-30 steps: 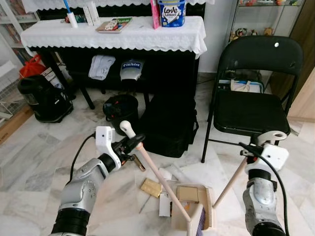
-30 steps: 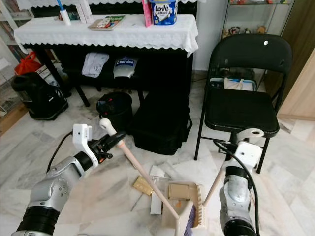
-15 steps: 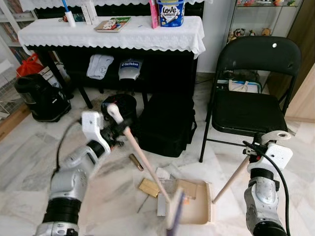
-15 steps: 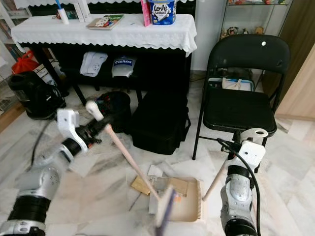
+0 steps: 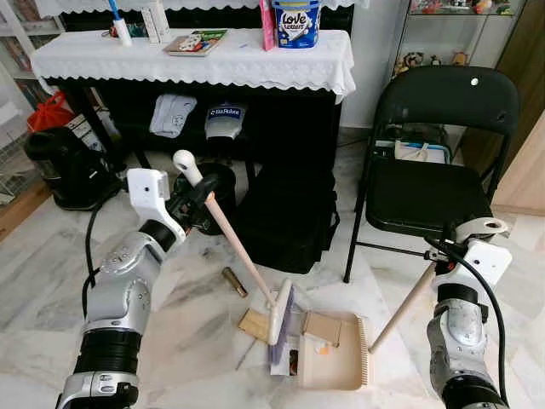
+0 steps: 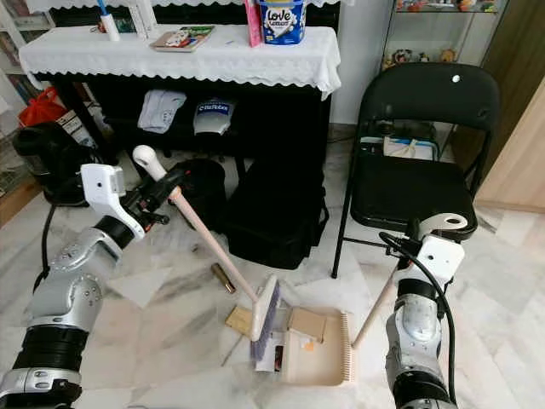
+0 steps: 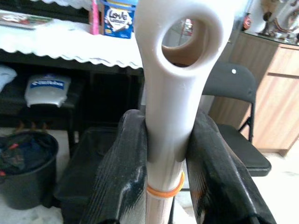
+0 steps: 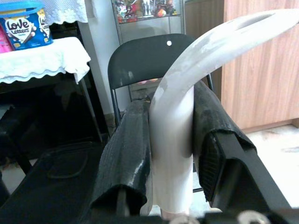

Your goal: Sweep floor

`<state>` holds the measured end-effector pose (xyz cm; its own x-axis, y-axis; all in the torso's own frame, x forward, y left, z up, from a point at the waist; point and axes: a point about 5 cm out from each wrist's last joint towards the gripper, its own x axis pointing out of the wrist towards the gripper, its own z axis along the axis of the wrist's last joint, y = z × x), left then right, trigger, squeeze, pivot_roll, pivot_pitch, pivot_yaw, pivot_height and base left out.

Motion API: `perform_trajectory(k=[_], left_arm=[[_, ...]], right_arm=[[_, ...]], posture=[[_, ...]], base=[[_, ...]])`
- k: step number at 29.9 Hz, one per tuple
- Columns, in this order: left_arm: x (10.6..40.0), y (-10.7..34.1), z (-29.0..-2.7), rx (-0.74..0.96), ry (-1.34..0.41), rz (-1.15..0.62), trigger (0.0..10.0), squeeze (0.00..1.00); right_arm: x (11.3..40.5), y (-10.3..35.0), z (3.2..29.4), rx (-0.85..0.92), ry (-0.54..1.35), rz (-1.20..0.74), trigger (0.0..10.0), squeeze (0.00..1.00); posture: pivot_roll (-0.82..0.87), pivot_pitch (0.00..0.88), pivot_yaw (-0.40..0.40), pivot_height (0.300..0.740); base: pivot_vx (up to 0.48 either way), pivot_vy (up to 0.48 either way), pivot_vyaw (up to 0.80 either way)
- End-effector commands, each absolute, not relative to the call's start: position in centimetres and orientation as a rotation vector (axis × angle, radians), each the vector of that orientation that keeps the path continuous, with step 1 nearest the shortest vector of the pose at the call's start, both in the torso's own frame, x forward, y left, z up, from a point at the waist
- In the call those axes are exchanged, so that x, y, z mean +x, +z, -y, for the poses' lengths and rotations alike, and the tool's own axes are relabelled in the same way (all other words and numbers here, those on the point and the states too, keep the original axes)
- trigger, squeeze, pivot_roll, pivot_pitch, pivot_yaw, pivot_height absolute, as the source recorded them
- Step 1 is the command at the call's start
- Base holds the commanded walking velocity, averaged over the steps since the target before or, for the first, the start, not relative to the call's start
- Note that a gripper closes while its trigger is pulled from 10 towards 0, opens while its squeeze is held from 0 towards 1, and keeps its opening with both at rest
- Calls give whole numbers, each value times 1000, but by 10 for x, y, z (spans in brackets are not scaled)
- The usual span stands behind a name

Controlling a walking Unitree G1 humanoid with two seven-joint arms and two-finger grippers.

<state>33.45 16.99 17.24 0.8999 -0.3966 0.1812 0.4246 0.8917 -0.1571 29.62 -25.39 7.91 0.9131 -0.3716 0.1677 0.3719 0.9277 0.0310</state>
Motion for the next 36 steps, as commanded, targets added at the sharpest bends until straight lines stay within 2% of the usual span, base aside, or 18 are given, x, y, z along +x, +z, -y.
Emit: perform_trajectory(k=[1, 17, 36], left_arm=[[333, 172, -169, -198, -446, 143, 10000, 0], [324, 150, -144, -224, -565, 51, 10000, 0], [326, 165, -107, -367, -637, 112, 10000, 0]], right_arm=[[304, 94, 254, 7, -379, 230, 10000, 0], [308, 102, 256, 12, -374, 256, 10000, 0], [316, 102, 245, 99, -365, 251, 10000, 0]], posture=[[-10, 0, 46, 740], [-13, 0, 47, 740], [20, 0, 40, 740]], base=[[0, 0, 0], [0, 0, 0], [0, 0, 0]])
